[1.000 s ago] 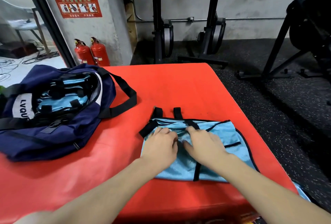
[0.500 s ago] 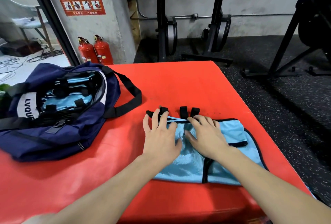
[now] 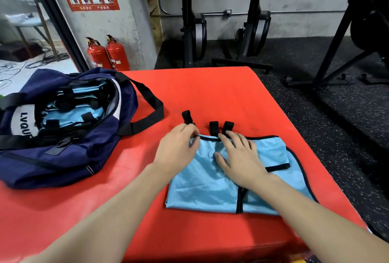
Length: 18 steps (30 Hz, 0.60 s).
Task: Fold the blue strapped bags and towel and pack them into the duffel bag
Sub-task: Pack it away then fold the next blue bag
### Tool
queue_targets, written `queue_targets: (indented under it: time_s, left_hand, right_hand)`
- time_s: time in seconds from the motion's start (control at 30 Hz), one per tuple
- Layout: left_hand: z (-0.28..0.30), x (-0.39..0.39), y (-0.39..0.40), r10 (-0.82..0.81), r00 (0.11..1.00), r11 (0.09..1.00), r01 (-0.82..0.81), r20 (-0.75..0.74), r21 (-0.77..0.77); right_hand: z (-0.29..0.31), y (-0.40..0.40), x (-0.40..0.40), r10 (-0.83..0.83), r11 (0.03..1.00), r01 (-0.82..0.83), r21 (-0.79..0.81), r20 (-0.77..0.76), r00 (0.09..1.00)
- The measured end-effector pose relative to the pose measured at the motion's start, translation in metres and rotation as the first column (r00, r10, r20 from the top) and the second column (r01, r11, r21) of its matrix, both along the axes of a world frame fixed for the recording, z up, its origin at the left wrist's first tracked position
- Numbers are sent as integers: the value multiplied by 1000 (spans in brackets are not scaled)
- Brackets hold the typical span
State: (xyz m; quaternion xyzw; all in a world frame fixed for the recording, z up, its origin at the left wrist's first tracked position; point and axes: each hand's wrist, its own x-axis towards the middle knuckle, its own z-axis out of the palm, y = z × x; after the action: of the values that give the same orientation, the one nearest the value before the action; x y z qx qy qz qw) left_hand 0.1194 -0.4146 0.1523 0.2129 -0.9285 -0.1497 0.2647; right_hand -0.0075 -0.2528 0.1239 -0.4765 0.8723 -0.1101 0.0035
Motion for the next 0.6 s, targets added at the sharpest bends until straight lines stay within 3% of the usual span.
queue_targets:
  time_s: [0.1, 0.2, 0.3, 0.4, 0.5, 0.6]
  left_hand:
    - [-12, 0, 6, -48, 982, 997, 59, 185, -53]
    - [-17, 1, 3, -27, 941, 997, 51, 338, -61]
    - [-15, 0, 7, 13, 925, 992, 34, 381, -118]
    - [-11, 4, 25, 82, 918, 986, -18, 388, -165]
    - [-6, 13, 64, 145, 910, 989, -136, 388, -51]
    - [-13, 26, 105, 158, 842, 979, -202, 516, 30]
  right_hand:
    - [3, 2, 0, -8, 997, 3, -76, -69, 998]
    - [2, 6, 0, -5, 1000, 4, -22, -70, 998]
    - [0, 8, -5, 33, 998, -35, 60, 35, 999]
    - [7, 12, -13, 46, 998, -47, 50, 24, 999]
    - [17, 19, -26, 37, 999, -37, 23, -32, 999]
    - [18, 35, -43, 34, 997, -31, 73, -43, 998]
